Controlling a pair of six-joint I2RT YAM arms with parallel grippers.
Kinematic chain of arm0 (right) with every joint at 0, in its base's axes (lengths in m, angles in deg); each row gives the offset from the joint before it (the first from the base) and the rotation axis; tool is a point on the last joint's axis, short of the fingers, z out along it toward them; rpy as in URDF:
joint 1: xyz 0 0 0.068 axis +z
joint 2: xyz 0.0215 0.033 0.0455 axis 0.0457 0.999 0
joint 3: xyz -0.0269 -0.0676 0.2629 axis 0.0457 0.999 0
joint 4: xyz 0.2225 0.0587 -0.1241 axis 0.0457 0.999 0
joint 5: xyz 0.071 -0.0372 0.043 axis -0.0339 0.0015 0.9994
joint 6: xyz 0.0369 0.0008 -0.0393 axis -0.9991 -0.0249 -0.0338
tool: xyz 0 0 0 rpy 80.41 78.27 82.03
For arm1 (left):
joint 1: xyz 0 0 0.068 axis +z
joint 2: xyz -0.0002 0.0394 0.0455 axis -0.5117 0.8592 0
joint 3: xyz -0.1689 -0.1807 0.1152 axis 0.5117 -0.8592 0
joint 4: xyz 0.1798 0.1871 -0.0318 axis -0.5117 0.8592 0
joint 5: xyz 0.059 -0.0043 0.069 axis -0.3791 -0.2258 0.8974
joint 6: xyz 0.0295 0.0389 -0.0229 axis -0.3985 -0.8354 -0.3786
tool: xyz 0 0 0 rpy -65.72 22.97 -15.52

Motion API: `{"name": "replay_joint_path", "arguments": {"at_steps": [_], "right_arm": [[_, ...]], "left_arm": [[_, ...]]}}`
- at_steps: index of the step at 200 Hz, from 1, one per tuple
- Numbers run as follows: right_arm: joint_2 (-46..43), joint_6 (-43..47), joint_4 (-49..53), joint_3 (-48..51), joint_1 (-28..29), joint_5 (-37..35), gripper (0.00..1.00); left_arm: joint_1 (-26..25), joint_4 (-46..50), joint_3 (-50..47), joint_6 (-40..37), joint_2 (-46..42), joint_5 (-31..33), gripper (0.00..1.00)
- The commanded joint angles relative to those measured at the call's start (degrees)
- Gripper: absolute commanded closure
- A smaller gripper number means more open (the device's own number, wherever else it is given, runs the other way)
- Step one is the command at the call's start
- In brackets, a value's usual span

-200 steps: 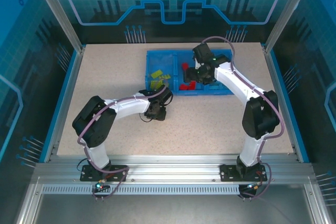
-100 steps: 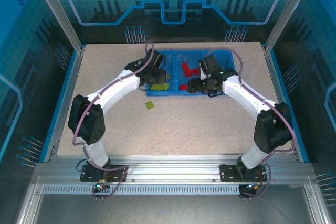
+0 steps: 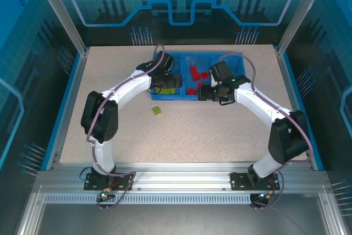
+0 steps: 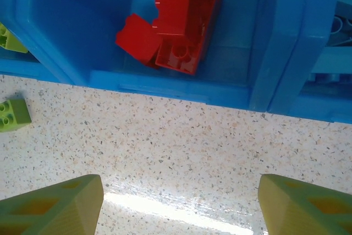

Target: Sort the legos into containers by color

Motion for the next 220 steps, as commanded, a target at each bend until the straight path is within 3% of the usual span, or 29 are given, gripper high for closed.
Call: {"name": "replay_joint_path", "arguments": {"at_steps": [1, 31, 78, 178, 220], "right_arm": [[-1.3, -1.2, -1.0, 0.2, 0.5, 1.2, 0.25], [-0.8, -1.9, -1.4, 0.6, 0.7, 1.5, 0.25], [-0.5, -2.1, -1.0, 0.4, 1.1, 1.2, 0.25], [-1.6, -1.4, -0.3, 1.7, 0.8, -0.2, 0.24], [-1.8, -1.5, -0.3, 2.2, 0.5, -0.1, 0.24]], "left_arm": [[-0.8, -0.1, -5.7, 1.8, -8.9, 3.1, 0.01], [-0.8, 1.8, -15.4, 5.9, -14.5, 6.3, 0.01], [-1.7, -0.8, -25.4, 11.3, -14.1, 3.5, 0.01], [-2.6, -1.5, -21.2, 15.7, -3.4, 5.2, 0.02], [-2.5, -2.2, -20.1, 16.2, -0.5, 5.6, 0.08]]}}
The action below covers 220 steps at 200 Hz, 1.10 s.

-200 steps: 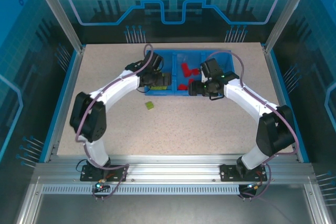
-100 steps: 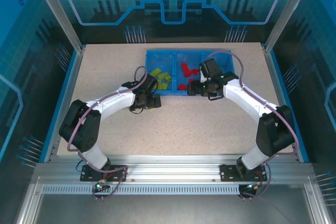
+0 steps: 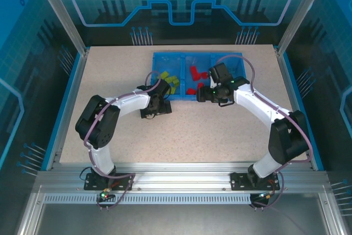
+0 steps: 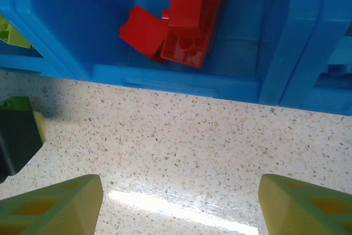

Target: Sort the legos into containers by color

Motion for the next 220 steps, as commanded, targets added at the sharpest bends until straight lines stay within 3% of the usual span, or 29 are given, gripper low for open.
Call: {"name": "replay_joint_path", "arguments": {"at_steps": [1, 30, 76, 109, 150, 181, 220], "right_arm": [[-1.6, -0.2, 0.5, 0.8, -0.1, -0.7, 0.24], [-1.8, -0.2, 0.2, 1.3, -0.3, -0.6, 0.24], [-1.7, -0.3, 0.1, 1.4, -0.5, -0.4, 0.24], [-1.8, -0.3, 0.0, 1.4, -0.5, -0.3, 0.24], [-1.8, -0.2, 0.1, 1.5, -0.5, -0.4, 0.24], [-1.8, -0.3, 0.0, 1.8, -0.6, -0.5, 0.24], [-2.1, -0.6, -0.3, 2.3, -0.6, 0.0, 0.24]], "left_arm": [[-0.2, -0.3, 2.3, 1.2, 2.0, 1.6, 0.08], [-0.1, -0.7, 2.1, 0.8, 2.8, 2.0, 0.17], [-0.1, -1.7, 0.9, -1.1, 2.5, 2.4, 0.49], [-0.1, -1.7, 0.4, -1.9, 2.6, 1.5, 0.6], [-0.3, -2.3, -2.4, -2.1, -0.8, 0.3, 0.67], [-1.2, -1.1, -2.8, -2.6, -8.9, 0.9, 0.67], [-1.0, 1.7, 4.9, -8.0, -13.6, 4.0, 0.65]]}}
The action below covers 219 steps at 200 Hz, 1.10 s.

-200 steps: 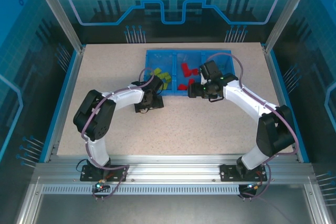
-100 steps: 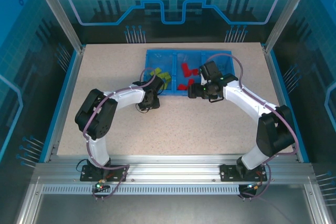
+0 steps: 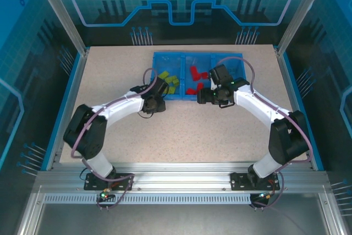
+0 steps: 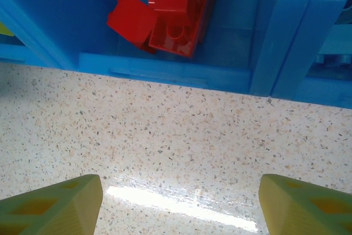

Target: Sort the legos into containers by color

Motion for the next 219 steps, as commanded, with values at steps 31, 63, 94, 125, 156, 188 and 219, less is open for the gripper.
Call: {"name": "replay_joint_path", "arguments": {"at_steps": [31, 63, 94, 125, 156, 188, 219], "right_arm": [[-3.4, -0.5, -0.2, 2.7, -0.5, -0.5, 0.24], [-7.1, 0.5, -0.4, 5.6, -0.9, -1.7, 0.22], [-11.1, 2.5, -0.9, 8.7, -2.0, -2.8, 0.21], [-17.3, 4.4, -3.0, 12.8, -3.9, -4.7, 0.17], [-24.2, 7.4, -5.4, 17.5, -7.4, -7.6, 0.14], [-31.3, 15.5, -12.6, 26.0, -10.9, -15.4, 0.13], [-36.4, 24.3, -29.1, 37.8, -14.0, -18.2, 0.09]], "left_arm": [[2.3, 3.3, 16.1, -9.0, 3.5, 0.3, 0.62], [4.7, 5.0, 24.5, -10.1, 11.1, -3.4, 0.53], [5.6, 5.9, 27.3, -8.3, 14.2, -4.1, 0.28], [5.5, 5.1, 25.0, -6.5, 11.3, -2.9, 0.01], [5.5, 1.4, 17.2, -6.9, 2.6, -0.1, 0.01], [5.5, -1.1, 7.6, -12.3, -7.3, 7.9, 0.01], [6.4, -11.3, -7.5, -21.9, -16.7, 15.7, 0.01]]}}
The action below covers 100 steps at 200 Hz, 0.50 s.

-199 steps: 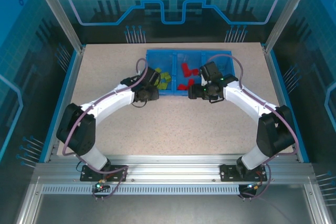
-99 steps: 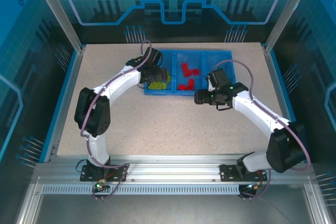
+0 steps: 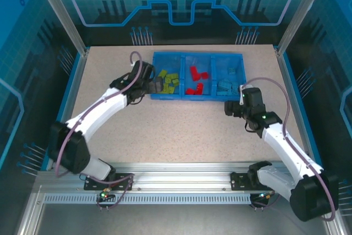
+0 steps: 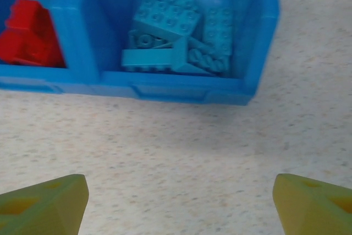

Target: Sort the legos into containers by color

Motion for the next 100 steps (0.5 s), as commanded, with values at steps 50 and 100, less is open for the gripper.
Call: {"name": "replay_joint_path", "arguments": {"at_steps": [50, 100], "right_arm": [[0.3, 6.7, -40.3, 19.3, -7.3, -2.8, 0.09], [18.4, 7.0, -57.0, 15.4, -9.8, -0.9, 0.06]], "left_arm": [[5.9, -14.5, -21.9, -15.8, -9.5, 11.0, 0.01], [9.7, -31.2, -32.6, -22.8, -12.2, 8.6, 0.01]]}}
